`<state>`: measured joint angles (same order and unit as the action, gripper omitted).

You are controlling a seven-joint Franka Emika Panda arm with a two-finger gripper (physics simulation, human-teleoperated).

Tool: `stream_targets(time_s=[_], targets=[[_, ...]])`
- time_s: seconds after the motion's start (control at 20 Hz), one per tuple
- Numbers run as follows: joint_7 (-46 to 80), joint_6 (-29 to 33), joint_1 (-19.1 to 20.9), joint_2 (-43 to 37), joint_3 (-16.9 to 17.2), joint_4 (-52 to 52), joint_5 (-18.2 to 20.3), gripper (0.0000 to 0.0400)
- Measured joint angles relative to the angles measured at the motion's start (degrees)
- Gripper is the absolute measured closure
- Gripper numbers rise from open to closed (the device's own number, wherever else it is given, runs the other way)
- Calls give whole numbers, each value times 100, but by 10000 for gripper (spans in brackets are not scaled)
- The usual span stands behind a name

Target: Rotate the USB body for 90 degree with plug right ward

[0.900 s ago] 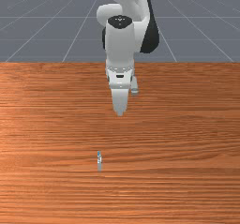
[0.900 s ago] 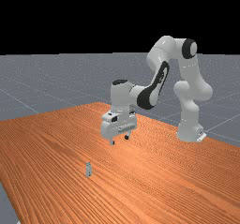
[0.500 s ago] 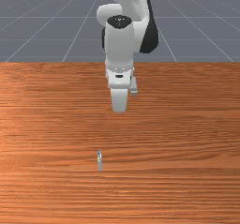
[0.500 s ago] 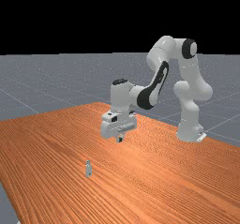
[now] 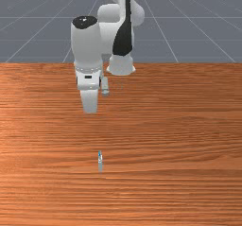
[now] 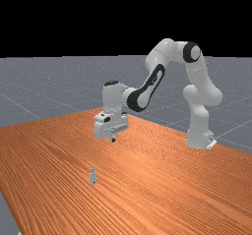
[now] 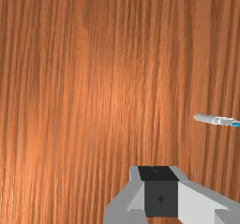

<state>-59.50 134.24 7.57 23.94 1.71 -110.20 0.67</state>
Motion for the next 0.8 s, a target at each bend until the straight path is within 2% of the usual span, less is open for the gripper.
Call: stream_targets(time_s=[0.15, 0.3, 0.35, 0.45, 0.65, 0.75, 0.8], targets=[[95, -513, 111, 206, 127, 406, -16, 400], [-10, -453, 220, 258, 166, 439, 2, 400], [23, -731, 207, 454, 184, 692, -38, 400], [49, -892, 193, 822, 198, 975, -67, 400], [52, -436, 200, 1197, 172, 1037, -16, 400], [90, -825, 184, 1543, 167, 1676, -21, 400], [117, -1230, 173, 1855, 169, 2262, -32, 400]])
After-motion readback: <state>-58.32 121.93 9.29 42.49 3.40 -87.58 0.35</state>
